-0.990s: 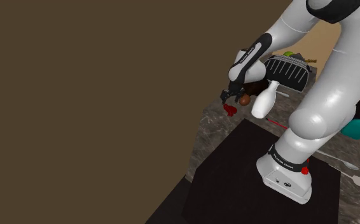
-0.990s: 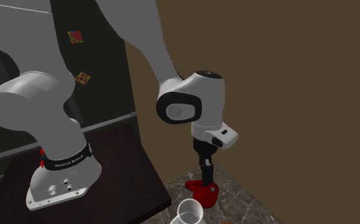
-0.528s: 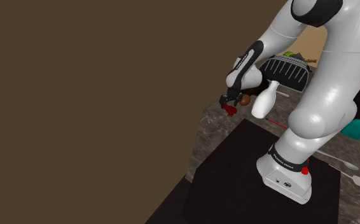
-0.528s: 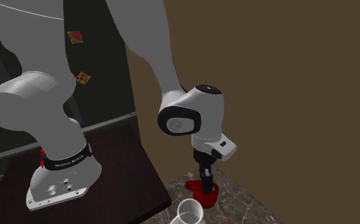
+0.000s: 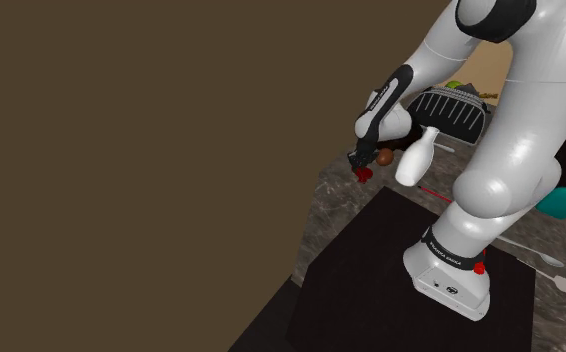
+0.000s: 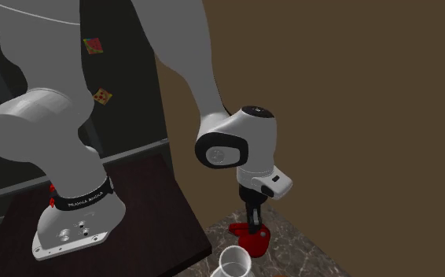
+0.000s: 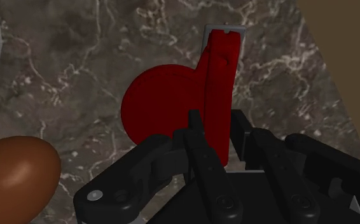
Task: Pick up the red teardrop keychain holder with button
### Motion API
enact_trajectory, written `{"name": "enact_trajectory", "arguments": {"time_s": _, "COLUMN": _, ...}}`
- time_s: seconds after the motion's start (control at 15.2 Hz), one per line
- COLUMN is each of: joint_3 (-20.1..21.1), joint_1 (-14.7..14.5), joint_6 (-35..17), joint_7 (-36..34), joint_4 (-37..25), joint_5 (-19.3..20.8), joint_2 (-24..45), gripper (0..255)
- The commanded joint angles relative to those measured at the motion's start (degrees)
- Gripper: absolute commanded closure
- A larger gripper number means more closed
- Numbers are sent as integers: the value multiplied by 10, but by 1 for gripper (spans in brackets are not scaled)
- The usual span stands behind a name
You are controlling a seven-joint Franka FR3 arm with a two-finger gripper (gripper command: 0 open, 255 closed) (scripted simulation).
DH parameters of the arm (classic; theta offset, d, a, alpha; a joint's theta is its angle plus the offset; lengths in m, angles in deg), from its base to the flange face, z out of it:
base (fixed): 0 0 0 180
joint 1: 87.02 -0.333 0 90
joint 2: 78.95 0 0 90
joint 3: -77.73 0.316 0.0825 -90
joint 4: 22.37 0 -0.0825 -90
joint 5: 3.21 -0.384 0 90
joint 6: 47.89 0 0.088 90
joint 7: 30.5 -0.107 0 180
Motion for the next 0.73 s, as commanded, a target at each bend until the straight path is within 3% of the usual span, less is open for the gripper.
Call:
{"name": "enact_trajectory", "arguments": {"time_s": 0.0, "joint_3": 0, "joint_1": 0, "joint_6": 0, "joint_7": 0, "joint_4": 0, "joint_5": 0, "joint_2": 0, "gripper": 255}}
{"name": "enact_trajectory", "arguments": {"time_s": 0.66, "joint_3": -21, "joint_1": -15, "joint_6": 63, "joint_7": -17, "joint_4": 10, "joint_5": 29, "joint_2": -74, "gripper": 255}}
